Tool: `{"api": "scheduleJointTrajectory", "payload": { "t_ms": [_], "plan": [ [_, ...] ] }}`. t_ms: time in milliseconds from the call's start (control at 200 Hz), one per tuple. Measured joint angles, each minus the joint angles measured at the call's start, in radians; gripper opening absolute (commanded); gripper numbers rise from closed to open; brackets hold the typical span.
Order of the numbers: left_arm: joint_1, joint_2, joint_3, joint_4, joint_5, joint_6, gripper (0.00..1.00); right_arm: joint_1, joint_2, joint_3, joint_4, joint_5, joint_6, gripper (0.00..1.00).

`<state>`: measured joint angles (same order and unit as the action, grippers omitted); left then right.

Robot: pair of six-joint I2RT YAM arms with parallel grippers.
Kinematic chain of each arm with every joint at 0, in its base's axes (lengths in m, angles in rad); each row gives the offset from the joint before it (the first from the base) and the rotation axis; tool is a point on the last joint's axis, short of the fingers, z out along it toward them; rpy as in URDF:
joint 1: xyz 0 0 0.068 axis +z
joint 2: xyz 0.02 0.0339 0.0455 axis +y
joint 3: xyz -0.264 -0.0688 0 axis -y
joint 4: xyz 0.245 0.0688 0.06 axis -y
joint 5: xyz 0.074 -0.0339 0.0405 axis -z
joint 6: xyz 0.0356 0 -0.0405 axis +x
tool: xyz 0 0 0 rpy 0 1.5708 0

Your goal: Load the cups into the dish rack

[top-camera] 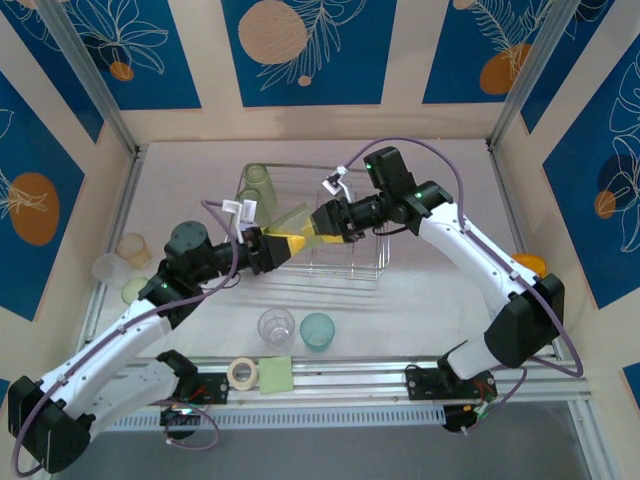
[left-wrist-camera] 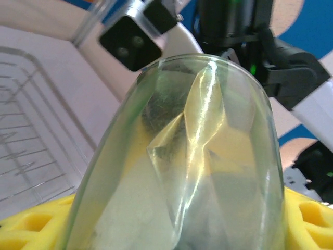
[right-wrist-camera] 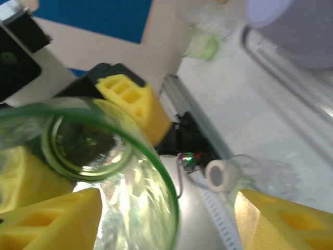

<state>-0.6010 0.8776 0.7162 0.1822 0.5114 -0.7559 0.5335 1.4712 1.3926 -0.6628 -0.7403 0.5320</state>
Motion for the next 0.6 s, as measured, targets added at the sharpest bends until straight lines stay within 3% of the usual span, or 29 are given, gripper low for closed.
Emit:
{"api": "scheduleJointTrajectory", "payload": {
  "t_ms": [180,235,360,595],
  "plan": [
    [0.0,-0.006,0.11,-0.279,-0.196,0.059,0.18,-0.134,-0.064,-0.071,-0.117,0.23,-0.027,0.72],
    [0.0,0.002,0.168,-0.385,-0.254,0.079,0.18,-0.193,-0.074,-0.097,-0.159,0.325,-0.034,0.77],
    [0.0,0.044,0.307,-0.6,-0.371,0.111,0.15,-0.266,-0.046,-0.126,-0.234,0.565,-0.056,0.77],
    [0.0,0.125,0.421,-0.874,-0.544,0.138,0.15,-0.285,0.114,-0.12,-0.27,0.727,-0.129,0.49]
  ]
}}
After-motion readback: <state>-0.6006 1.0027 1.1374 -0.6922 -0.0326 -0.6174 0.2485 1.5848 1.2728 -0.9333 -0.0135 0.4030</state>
